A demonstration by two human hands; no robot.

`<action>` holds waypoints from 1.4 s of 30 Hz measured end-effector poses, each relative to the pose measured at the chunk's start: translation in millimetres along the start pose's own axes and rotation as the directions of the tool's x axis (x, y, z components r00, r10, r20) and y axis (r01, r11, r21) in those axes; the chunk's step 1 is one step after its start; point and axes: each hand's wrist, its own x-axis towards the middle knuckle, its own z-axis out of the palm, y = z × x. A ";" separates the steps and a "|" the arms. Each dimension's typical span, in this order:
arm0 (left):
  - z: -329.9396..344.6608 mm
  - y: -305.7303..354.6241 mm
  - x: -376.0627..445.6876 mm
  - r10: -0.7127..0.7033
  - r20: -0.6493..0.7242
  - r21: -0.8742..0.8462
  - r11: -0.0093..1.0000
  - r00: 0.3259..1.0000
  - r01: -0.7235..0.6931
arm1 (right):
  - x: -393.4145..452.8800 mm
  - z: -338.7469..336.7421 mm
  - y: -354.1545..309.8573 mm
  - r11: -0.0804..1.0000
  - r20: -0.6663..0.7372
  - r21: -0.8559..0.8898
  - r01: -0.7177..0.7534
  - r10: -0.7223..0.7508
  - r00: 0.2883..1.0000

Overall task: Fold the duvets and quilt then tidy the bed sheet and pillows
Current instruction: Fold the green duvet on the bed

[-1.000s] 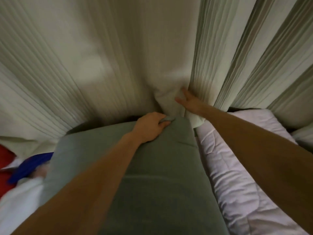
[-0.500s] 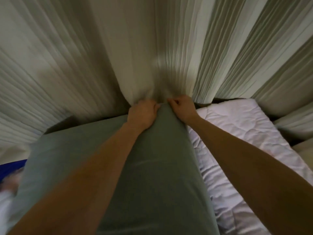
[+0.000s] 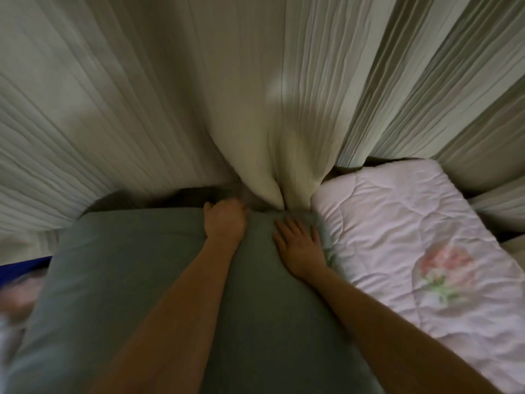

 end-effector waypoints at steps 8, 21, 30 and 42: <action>-62.6 -73.6 -41.4 0.069 0.006 -0.053 0.996 0.998 -0.068 | 18.6 -31.4 -27.5 0.996 -0.174 -0.053 -0.067 0.057 0.983; -111.7 -343.5 -112.6 -0.375 0.128 -0.371 0.840 0.918 0.395 | 47.8 -0.8 -369.3 0.905 0.161 -0.160 0.395 -0.371 0.915; -49.3 -324.8 -112.9 -0.252 0.400 -0.684 0.557 0.881 0.470 | 93.1 48.1 -368.7 0.939 -0.325 0.004 0.345 -0.325 0.888; -73.8 -226.8 -120.1 -0.088 0.217 -0.446 0.877 0.972 0.178 | -8.9 -53.7 -258.3 0.882 -0.102 -0.226 0.414 -0.444 0.890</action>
